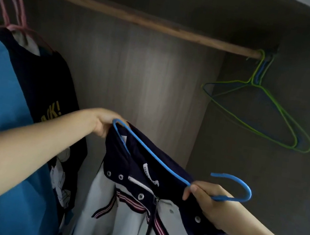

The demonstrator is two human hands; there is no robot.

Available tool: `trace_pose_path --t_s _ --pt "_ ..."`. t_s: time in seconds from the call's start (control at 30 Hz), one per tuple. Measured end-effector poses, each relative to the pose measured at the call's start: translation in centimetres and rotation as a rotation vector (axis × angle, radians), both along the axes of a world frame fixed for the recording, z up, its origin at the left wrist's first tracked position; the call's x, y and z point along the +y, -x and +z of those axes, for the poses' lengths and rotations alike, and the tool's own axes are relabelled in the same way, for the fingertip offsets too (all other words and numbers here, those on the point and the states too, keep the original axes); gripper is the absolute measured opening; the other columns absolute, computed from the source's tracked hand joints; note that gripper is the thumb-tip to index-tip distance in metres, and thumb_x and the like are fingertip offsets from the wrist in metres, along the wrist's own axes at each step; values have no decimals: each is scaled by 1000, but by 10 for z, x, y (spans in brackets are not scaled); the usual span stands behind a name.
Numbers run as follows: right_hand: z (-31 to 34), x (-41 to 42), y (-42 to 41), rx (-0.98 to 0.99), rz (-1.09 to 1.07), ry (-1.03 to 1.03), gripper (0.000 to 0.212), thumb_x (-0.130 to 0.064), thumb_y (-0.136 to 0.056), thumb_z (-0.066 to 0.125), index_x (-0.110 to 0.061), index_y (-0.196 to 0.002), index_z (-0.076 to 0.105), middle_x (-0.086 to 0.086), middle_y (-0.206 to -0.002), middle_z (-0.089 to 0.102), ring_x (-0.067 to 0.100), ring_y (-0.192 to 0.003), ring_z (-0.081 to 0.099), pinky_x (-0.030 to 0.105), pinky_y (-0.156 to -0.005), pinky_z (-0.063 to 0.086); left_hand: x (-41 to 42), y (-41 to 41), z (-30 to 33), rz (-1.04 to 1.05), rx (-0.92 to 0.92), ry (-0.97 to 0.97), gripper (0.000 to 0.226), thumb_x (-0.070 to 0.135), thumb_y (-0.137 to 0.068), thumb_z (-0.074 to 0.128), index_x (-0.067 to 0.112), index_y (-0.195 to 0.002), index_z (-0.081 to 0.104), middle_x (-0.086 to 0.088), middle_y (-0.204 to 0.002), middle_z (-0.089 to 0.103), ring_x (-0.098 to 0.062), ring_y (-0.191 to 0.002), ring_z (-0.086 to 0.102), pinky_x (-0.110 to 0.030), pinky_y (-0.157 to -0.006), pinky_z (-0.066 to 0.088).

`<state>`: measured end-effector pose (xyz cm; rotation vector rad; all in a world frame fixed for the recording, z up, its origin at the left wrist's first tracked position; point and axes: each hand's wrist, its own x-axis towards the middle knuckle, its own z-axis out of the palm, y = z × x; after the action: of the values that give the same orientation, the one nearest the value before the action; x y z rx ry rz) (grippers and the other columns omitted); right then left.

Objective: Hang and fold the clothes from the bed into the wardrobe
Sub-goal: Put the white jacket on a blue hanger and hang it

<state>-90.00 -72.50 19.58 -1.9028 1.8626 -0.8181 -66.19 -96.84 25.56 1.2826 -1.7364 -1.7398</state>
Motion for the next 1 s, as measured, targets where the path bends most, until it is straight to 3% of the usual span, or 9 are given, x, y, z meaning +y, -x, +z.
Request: trace_pose_path --t_s 0.13,0.27,0.33,0.5,0.6,0.7,0.83,0.9,1.0 --pt "-4 7 0 31 -54 -76 37 -39 -99 36 -47 -76 64 -11 -64 57 1 -52 45 14 -48 37 0 13 -29 69 -15 -44 21 2 -94 42 2 -85 62 -15 -73 62 -25 -54 62 -29 -50 54" --pt "-2 17 1 14 -93 -172 37 -42 -97 34 -46 -78 64 -15 -56 55 2 -43 45 18 -39 37 5 29 -43 163 42 -40 26 -1 -92 48 5 -74 65 -12 -53 63 -21 -39 60 -28 -39 51" --pt "-1 22 9 -7 -135 -233 36 -41 -99 34 -43 -79 65 -14 -49 50 7 -37 43 19 -36 35 9 39 -47 132 44 20 30 -6 -91 48 5 -72 68 -12 -54 63 -21 -39 60 -27 -41 51" --pt "-12 39 26 50 -220 -330 36 -36 -100 39 -42 -78 66 -12 -57 64 7 -30 44 20 -34 34 27 70 -67 125 -53 251 22 -9 -85 57 1 -97 73 -14 -78 68 -22 -59 62 -24 -51 56" --pt "-21 46 31 91 -230 -397 29 -39 -100 40 -41 -85 66 -11 -63 66 6 -33 46 19 -36 36 38 85 -88 70 -293 511 20 9 -90 60 17 -101 75 -6 -94 72 -22 -81 66 -30 -76 57" --pt "-34 37 32 132 -218 -467 27 -37 -100 38 -30 -86 61 -10 -51 56 5 -36 45 18 -39 37 56 92 -100 31 -550 857 25 23 -97 50 30 -103 73 4 -100 73 -19 -89 66 -28 -75 52" --pt "-64 18 9 426 -122 -630 37 -31 -102 34 -14 -79 56 12 -89 66 14 -67 48 19 -46 33 80 125 -91 -66 -401 1179 25 24 -93 53 35 -106 71 4 -105 72 -23 -97 66 -30 -79 52" --pt "-45 7 15 212 -164 -588 37 -28 -102 35 -20 -71 53 2 -68 55 10 -52 45 15 -40 29 74 130 -86 -54 -375 1152 22 26 -93 55 32 -104 72 3 -102 73 -22 -93 66 -29 -76 51" --pt "-1 -16 33 -406 -257 -407 32 -18 -102 36 -13 -80 59 -6 -45 32 4 -33 25 15 -30 20 56 118 -96 -156 -306 966 19 26 -94 56 23 -105 72 3 -103 71 -15 -90 64 -23 -74 47"
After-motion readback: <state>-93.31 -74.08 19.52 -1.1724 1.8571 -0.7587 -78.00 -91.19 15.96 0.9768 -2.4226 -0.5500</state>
